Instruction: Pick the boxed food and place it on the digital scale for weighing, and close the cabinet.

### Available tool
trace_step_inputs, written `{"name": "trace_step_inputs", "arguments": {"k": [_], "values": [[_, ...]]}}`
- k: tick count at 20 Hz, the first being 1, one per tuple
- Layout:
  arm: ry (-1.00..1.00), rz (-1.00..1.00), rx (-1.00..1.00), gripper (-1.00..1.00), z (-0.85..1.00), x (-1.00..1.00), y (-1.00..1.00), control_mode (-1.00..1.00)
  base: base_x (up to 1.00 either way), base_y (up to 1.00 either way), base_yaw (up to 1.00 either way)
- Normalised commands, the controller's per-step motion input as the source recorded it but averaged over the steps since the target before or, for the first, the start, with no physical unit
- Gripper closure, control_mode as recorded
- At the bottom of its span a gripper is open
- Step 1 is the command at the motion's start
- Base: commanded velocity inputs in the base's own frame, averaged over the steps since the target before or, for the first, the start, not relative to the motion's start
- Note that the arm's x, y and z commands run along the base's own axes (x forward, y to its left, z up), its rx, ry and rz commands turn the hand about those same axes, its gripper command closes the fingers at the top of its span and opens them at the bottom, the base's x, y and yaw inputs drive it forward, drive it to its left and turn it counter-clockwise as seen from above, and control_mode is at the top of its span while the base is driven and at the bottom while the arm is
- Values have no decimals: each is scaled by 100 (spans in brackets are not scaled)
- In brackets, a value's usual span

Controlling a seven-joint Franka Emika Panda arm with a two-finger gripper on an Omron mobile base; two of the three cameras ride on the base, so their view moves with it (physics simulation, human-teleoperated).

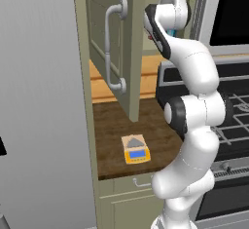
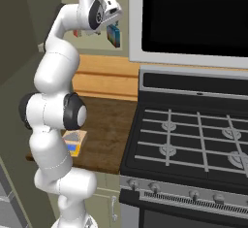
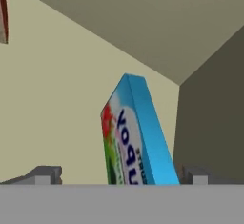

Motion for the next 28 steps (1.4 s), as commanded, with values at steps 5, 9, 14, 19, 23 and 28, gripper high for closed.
{"name": "trace_step_inputs", "arguments": {"k": [5,9,14,19,23,28], "values": [[-1,2,-1,-100,-4,19,0,-100,0,0,0],[0,7,0,-100,-16,32,-6,-100,0,0,0],[-1,7,0,-100,-3,15,-14,-100,0,0,0],[0,1,0,-100,0,6,0,-100,0,0,0],[0,0,0,-100,-3,30,-5,-100,0,0,0],[0,0,0,-100,-16,11,-9,-100,0,0,0]]}}
